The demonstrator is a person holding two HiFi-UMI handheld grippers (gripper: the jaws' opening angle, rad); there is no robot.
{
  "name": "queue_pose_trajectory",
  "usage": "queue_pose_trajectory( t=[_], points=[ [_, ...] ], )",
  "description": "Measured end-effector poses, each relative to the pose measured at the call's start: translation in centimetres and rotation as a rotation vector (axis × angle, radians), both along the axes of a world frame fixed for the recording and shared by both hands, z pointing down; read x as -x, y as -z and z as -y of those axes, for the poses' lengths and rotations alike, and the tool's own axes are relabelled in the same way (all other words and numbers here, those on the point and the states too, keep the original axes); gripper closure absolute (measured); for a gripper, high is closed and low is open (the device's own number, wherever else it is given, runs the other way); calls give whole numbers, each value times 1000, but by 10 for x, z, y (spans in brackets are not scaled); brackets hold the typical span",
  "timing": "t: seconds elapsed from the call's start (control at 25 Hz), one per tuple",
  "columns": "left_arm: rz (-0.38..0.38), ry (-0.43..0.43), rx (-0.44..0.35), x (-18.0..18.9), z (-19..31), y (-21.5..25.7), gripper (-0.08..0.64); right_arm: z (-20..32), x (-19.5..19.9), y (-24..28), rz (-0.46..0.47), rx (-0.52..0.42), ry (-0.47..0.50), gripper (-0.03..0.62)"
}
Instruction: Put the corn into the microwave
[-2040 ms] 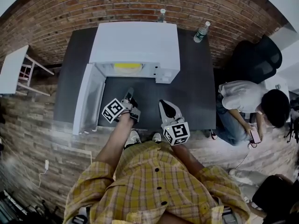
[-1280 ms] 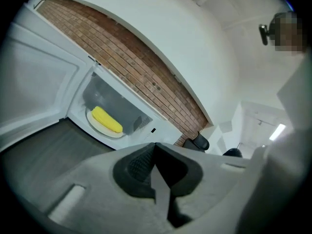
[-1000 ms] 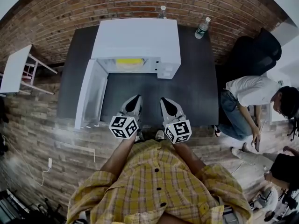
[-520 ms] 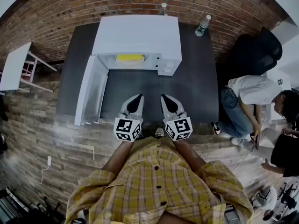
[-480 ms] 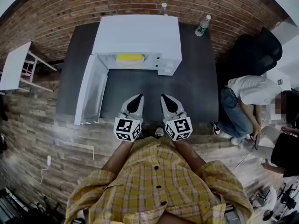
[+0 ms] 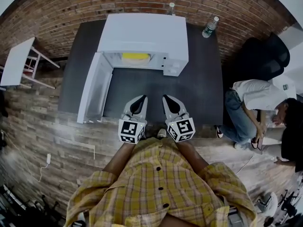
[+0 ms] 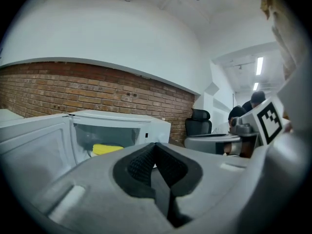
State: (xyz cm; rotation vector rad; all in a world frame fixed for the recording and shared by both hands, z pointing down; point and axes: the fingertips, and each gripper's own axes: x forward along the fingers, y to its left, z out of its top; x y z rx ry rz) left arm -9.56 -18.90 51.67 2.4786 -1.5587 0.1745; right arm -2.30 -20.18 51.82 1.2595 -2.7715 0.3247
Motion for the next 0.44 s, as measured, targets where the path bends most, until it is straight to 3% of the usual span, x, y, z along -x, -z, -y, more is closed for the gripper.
queue_pose_trajectory(
  t=[0.44],
  points=[
    [54,-17,3,2,-6,-4,563,-1,10,-3,-14,10,28,592]
  ],
)
